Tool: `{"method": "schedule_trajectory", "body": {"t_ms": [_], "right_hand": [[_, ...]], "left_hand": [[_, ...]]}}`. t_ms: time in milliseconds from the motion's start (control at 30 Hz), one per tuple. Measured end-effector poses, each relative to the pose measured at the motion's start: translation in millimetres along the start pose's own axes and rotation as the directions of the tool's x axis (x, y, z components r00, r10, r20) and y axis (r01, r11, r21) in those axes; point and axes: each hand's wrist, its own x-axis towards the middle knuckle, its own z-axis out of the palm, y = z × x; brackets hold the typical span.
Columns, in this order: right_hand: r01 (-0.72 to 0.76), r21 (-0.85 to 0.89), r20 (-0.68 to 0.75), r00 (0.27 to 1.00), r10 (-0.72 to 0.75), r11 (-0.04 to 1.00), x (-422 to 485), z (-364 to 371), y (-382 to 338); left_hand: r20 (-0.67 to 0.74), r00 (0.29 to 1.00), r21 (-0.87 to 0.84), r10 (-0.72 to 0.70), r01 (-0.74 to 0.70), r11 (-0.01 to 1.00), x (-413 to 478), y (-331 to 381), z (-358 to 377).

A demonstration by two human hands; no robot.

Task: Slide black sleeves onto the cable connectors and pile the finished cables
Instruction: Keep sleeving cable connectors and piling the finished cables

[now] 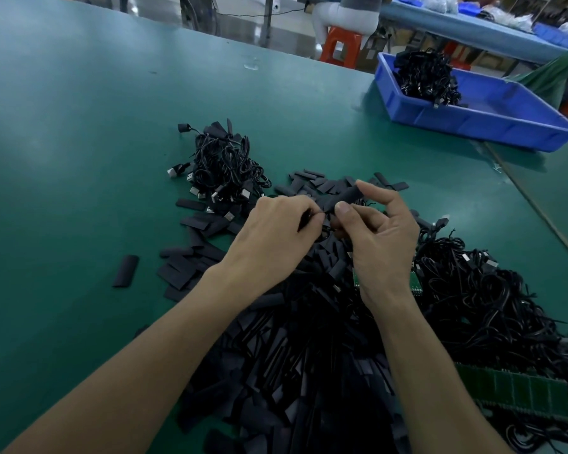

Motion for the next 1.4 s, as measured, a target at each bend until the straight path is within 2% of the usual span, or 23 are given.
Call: {"method": "schedule_trajectory", "body": {"t_ms": [100, 200, 533, 733, 867, 967, 1033, 1100, 1133, 1167, 1233, 1300, 1400], "right_hand": [[0.010, 0.001, 0.002, 1.000, -0.010, 1.000, -2.2, 0.2, 2.8], [0.027, -0.010, 0.008, 1.000, -0.027, 1.000, -2.7, 0.5, 4.8], [0.096, -0.104, 0.051, 0.994, -0.091, 0.990, -5.1, 2.2, 5.7], [0.105, -0.162, 0.005, 0.994, -0.106, 0.981, 2.2, 1.1, 1.6], [0.042, -0.086, -0.002, 0.999, -0.043, 0.995, 9.3, -7.3, 0.1], [0.016, -0.072, 0.074, 0.997, -0.011, 0.997, 15.1, -13.5, -3.4], [0.001, -0.140, 0.170, 0.985, 0.023, 0.990, 20.5, -21.7, -9.4], [0.023, -0.344, 0.280, 0.957, 0.079, 0.939, 27.2, -36.0, -18.0], [0.045, -0.470, 0.347, 0.928, 0.138, 0.882, 30.6, -45.4, -23.0], [0.065, -0.584, 0.414, 0.881, 0.229, 0.809, 33.6, -55.2, -28.0], [0.099, -0.746, 0.495, 0.743, 0.450, 0.658, 35.9, -70.3, -36.9], [0.129, -0.833, 0.483, 0.644, 0.593, 0.538, 34.2, -77.1, -40.4], [0.165, -0.858, 0.472, 0.625, 0.622, 0.487, 28.6, -76.7, -36.2]], "left_hand": [[0.025, 0.999, -0.138, -0.029, 0.032, 0.990, 1.3, -4.0, 0.9], [0.033, 0.999, -0.199, -0.037, 0.043, 0.979, 3.0, -7.3, 1.6], [0.017, 0.998, -0.188, -0.053, 0.055, 0.981, 3.8, -7.2, 0.2], [0.023, 0.997, -0.221, -0.071, 0.074, 0.972, 3.5, -10.8, 3.6], [0.077, 0.994, -0.250, -0.076, 0.093, 0.964, 4.5, -10.6, 5.2], [0.071, 0.994, -0.262, -0.081, 0.097, 0.960, 5.1, -10.4, 3.8], [0.038, 0.993, -0.260, -0.108, 0.114, 0.959, 6.6, -12.2, -2.1], [-0.005, 0.984, -0.290, -0.179, 0.170, 0.942, 14.1, -17.5, -12.2], [-0.037, 0.972, -0.326, -0.230, 0.206, 0.922, 20.8, -22.1, -17.3], [-0.081, 0.955, -0.366, -0.286, 0.239, 0.900, 29.3, -27.6, -22.3], [-0.182, 0.898, -0.435, -0.401, 0.292, 0.852, 51.3, -41.4, -31.4], [-0.243, 0.829, -0.506, -0.503, 0.334, 0.795, 76.3, -56.1, -37.9], [-0.256, 0.742, -0.552, -0.619, 0.414, 0.724, 108.9, -77.6, -43.8]]}}
